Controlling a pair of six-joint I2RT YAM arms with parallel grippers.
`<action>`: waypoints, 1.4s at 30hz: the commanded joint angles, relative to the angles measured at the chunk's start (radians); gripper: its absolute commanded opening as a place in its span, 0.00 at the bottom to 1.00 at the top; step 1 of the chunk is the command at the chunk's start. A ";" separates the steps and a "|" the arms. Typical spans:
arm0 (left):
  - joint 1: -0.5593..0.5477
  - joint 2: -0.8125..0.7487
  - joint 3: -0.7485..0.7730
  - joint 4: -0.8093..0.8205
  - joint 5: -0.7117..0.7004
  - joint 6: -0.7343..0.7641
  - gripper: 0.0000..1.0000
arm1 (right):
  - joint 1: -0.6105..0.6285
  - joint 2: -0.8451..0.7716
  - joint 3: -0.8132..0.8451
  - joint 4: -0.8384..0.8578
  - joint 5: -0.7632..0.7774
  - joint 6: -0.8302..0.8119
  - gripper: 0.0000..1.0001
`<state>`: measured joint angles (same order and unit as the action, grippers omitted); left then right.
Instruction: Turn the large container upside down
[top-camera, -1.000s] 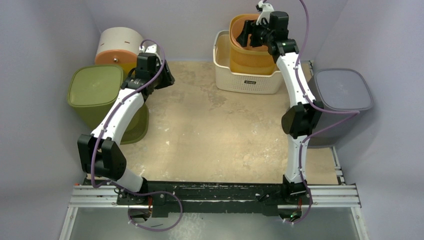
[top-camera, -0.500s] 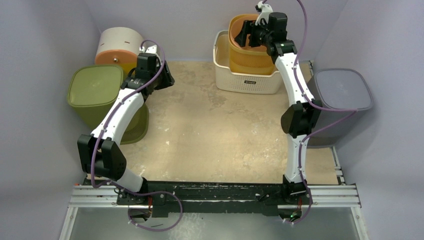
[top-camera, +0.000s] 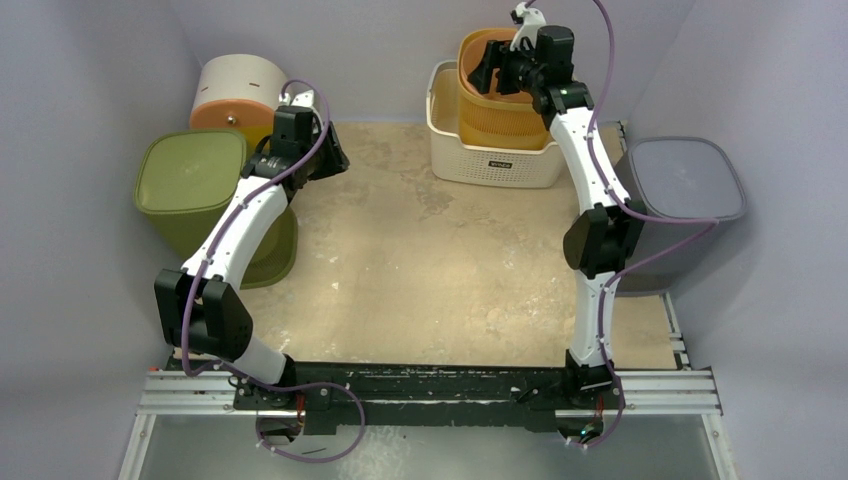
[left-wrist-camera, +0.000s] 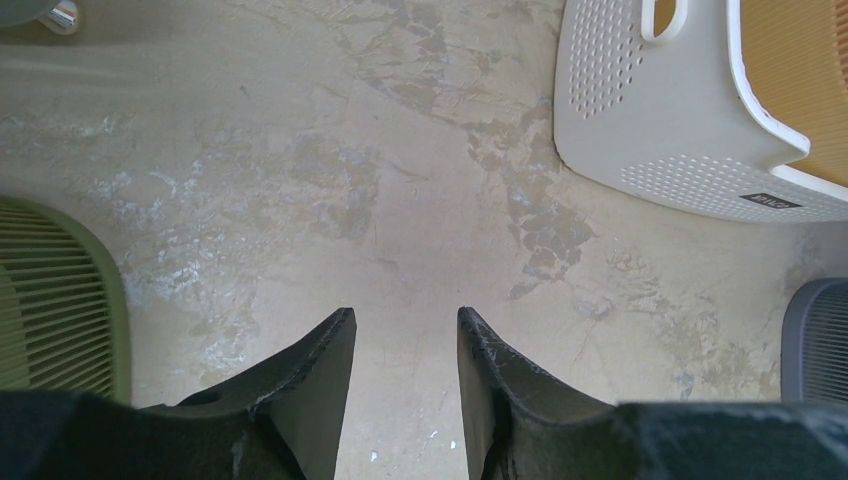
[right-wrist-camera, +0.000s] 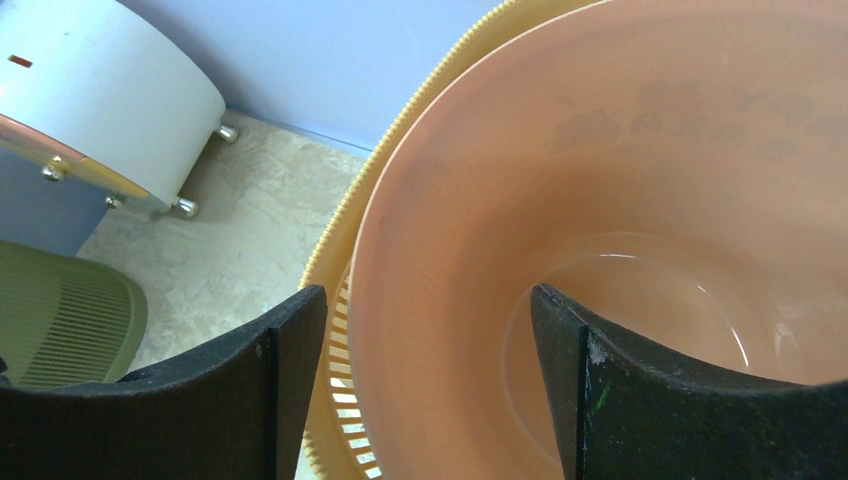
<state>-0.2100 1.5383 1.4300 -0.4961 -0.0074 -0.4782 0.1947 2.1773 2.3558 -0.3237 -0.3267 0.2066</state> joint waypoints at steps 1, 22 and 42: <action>0.003 -0.031 0.041 0.018 0.010 0.016 0.40 | 0.009 -0.094 0.004 0.067 0.019 0.017 0.77; 0.003 -0.049 0.039 0.004 0.015 0.017 0.40 | 0.052 0.008 0.035 -0.021 0.005 -0.007 0.74; 0.003 -0.073 0.033 -0.012 0.007 0.021 0.40 | 0.063 0.027 0.058 -0.071 0.028 -0.020 0.48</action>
<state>-0.2100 1.5120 1.4345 -0.5255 -0.0036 -0.4740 0.2581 2.1918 2.3543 -0.3374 -0.2394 0.2092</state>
